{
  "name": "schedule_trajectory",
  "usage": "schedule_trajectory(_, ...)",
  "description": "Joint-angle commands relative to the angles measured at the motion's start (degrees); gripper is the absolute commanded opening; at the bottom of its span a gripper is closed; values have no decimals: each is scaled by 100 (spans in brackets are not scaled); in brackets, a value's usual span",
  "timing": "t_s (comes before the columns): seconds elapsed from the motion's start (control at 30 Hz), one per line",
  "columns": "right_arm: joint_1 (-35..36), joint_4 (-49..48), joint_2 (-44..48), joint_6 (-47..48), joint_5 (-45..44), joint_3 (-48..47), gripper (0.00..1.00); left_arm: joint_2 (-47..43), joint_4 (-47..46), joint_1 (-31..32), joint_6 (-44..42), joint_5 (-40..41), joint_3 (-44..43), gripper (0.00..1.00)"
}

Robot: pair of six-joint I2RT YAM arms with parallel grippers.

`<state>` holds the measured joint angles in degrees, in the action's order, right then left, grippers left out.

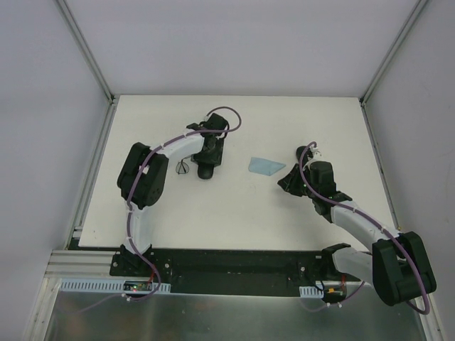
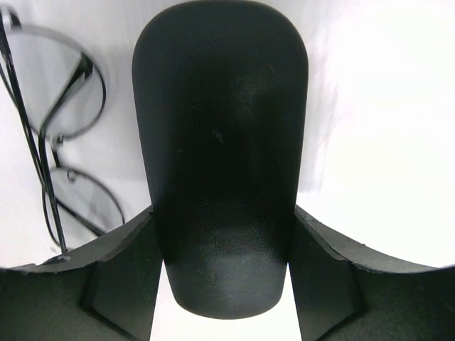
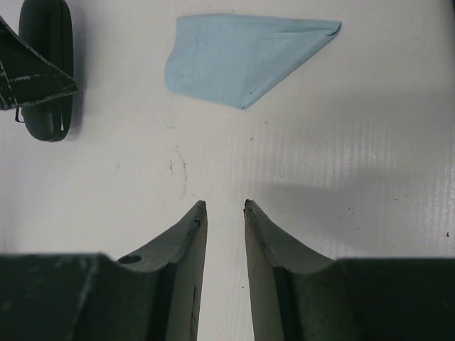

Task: Organize the sunglasses
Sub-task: Pick up the case with sunglasses from the center of the board, then set down the case with sunglasses at the center of the board, then pick up the sunglasses case from the center of the board.

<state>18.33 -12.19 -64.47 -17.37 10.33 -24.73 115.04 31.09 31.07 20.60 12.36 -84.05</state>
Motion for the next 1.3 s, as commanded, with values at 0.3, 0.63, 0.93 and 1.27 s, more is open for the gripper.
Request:
schedule_trajectory(0.3,-40,5,180,22,-294,-23,30,1415,46,-198,-478,-67,-2782,46)
schedule_trajectory(0.63,-49,251,593,75,-927,56,32,2057,81,-303,-539,-366,-3407,51)
schedule_trajectory(0.93,-66,726,883,119,-1876,3,65,1356,81,-303,-575,-664,-3153,98)
schedule_trajectory(1.27,-57,1130,1296,330,-2324,-76,95,-850,46,109,-496,-446,-1617,99)
